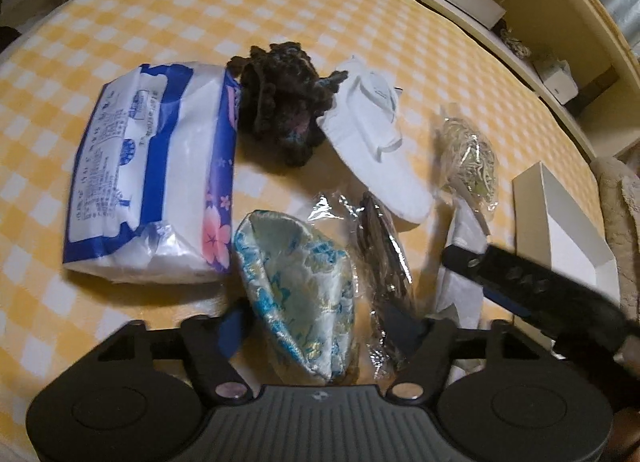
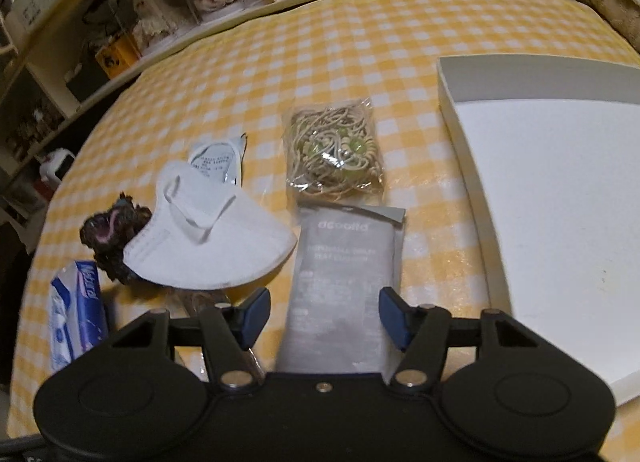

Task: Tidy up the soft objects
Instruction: 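Grasp the teal floral fabric pouch with the left tool while the right tool grasps the grey sachet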

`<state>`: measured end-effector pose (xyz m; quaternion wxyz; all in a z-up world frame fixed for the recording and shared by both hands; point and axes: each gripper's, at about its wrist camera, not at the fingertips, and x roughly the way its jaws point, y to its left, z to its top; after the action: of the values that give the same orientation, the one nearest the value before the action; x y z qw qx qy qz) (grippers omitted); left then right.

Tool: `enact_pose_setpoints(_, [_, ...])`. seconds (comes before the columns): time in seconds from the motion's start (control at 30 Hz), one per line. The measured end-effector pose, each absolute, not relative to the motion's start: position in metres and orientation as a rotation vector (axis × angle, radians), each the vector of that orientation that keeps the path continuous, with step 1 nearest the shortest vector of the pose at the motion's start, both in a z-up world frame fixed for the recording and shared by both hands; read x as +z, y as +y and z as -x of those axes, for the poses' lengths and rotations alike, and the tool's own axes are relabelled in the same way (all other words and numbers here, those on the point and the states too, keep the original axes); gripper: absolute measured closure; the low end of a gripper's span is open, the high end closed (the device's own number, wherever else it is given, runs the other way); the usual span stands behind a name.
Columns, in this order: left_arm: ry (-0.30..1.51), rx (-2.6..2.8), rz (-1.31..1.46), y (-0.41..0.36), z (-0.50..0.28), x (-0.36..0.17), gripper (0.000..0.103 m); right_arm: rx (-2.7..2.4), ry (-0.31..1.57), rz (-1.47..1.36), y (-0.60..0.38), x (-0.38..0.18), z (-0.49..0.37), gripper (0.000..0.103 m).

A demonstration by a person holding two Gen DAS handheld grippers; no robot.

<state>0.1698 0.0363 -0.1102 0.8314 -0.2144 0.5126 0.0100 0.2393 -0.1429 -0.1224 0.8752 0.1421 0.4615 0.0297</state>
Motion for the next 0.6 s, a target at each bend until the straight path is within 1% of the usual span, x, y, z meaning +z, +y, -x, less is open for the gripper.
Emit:
enact_pose_setpoints(0.03, [1.089,0.009,0.457,0.036,-0.171,-0.111,0.042,0.052,0.962,-0.274,-0.139,-0.124,-0.239,0.041])
enact_pose_setpoints(0.1, [1.092,-0.003,0.445,0.035,-0.174,-0.112,0.050,0.016,0.961,-0.212,-0.130,-0.128,-0.237,0.041])
enact_pose_setpoints(0.2, [1.092,-0.003,0.434,0.036,-0.174,-0.112,0.056,-0.019,0.972,-0.213,-0.129,-0.132,-0.233,0.041])
enact_pose_setpoints(0.43, [1.084,-0.036,0.382,0.031,-0.176,-0.112,0.062,-0.023,0.997,-0.251,-0.134,-0.140,-0.235,0.034])
enact_pose_setpoints(0.5, [1.078,-0.044,0.371,0.031,-0.176,-0.112,0.063,-0.008,0.998,-0.234,-0.133,-0.140,-0.236,0.037])
enact_pose_setpoints(0.57, [1.066,-0.049,0.358,0.031,-0.175,-0.109,0.063,0.004,0.997,-0.208,-0.132,-0.139,-0.233,0.046])
enact_pose_setpoints(0.6, [1.057,-0.054,0.351,0.031,-0.174,-0.108,0.063,0.018,0.994,-0.201,-0.133,-0.138,-0.232,0.047])
